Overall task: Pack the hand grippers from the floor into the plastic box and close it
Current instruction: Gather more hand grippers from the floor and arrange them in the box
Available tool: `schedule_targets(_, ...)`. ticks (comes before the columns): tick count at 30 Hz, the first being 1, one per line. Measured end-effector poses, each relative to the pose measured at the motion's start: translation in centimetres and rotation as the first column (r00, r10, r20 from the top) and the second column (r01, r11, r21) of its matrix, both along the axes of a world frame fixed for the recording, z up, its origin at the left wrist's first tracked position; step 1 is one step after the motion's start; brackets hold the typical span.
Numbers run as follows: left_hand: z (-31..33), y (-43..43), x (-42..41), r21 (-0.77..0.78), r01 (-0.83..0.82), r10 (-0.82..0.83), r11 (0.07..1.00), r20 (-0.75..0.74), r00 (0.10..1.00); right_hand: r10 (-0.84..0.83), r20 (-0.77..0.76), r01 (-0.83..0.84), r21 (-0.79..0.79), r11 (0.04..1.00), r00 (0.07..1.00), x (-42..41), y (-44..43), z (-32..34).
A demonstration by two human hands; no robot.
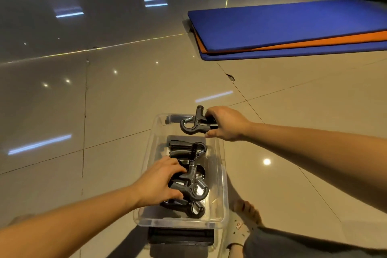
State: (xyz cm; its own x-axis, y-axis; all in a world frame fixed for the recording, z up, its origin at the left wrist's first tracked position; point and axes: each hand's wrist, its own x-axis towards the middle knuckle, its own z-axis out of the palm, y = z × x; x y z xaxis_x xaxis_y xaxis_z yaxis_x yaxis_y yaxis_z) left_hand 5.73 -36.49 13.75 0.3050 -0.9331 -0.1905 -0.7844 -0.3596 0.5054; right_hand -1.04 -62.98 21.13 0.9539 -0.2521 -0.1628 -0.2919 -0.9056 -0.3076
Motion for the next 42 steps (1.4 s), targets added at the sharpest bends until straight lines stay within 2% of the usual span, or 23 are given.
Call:
schedule_targets(5, -3.1, -0.9, -1.3, 0.117, -0.081, 0.093, 0.99, -0.099, 0.991, 0.035, 0.004, -0.035, -0.009, 0.999, 0.999, -0.4, 0.2, -1.2)
schedule_targets(10, -5.8, -1.7, -1.7, 0.247, -0.023, 0.049, 0.969, -0.101, 0.994, 0.049, 0.006, -0.049, 0.004, 0.999, 0.999, -0.6, 0.3, -1.7)
schedule_targets(29, -8.4, -2.0, -2.4, 0.354, -0.026, 0.031, 0.935, -0.008, 0.999, 0.095, -0.014, -0.095, 0.002, 0.995, 0.995, -0.4, 0.9, -2.5)
schedule_targets(39, -8.3, -2.1, -2.5, 0.398, -0.075, 0.095, 0.914, -0.03, 0.995, 0.098, -0.017, -0.098, 0.005, 0.995, 0.995, -0.6, 0.7, -2.9)
schedule_targets(42, -7.6, -2.3, -2.4, 0.392, -0.117, 0.166, 0.912, -0.093, 0.982, 0.099, -0.006, -0.099, 0.005, 0.995, 0.995, -0.6, 0.4, -2.7)
